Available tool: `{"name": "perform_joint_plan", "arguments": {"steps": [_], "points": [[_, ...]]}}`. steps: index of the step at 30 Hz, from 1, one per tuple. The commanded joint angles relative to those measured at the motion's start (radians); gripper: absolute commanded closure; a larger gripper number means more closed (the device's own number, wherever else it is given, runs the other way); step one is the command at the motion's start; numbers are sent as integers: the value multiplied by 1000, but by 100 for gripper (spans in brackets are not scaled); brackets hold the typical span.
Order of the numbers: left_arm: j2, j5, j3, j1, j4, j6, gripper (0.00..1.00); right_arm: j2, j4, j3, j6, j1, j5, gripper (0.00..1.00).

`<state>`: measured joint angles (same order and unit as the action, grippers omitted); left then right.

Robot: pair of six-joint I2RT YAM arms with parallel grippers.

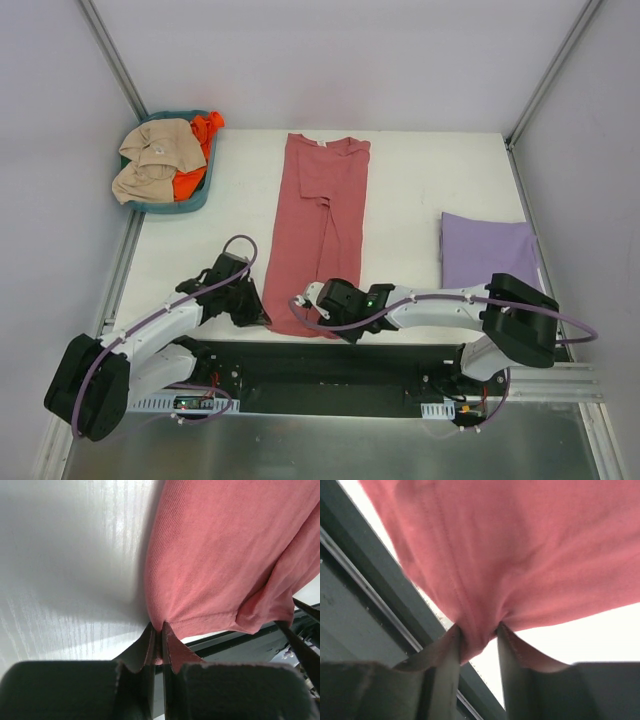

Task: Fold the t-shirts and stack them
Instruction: Grab the bottom of the folded rectangular tshirt with both arms, then fold the folded rectangular tshirt in 1/3 of the way

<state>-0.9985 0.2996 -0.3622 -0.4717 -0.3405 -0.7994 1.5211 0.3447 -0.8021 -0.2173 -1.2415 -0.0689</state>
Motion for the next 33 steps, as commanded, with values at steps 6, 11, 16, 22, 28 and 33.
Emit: {"name": "perform_joint_plan", "arguments": {"steps": [6, 11, 16, 22, 28, 33], "points": [[135, -51, -4, -5, -164, -6, 100, -27, 72, -5, 78, -58, 13, 83], [280, 7, 15, -5, -270, -75, 100, -134, 53, 26, 88, -121, 191, 97], [451, 39, -1, -5, -397, -130, 100, -220, 60, 37, 104, -142, 280, 99], [477, 27, -72, -5, -373, -129, 100, -328, 100, 12, 137, -136, 144, 99], [364, -62, -214, -5, -203, -74, 100, -395, 154, -52, 166, -53, -119, 99], [200, -129, -337, -5, -121, -14, 100, -423, 166, -95, 159, 42, -236, 99]]}}
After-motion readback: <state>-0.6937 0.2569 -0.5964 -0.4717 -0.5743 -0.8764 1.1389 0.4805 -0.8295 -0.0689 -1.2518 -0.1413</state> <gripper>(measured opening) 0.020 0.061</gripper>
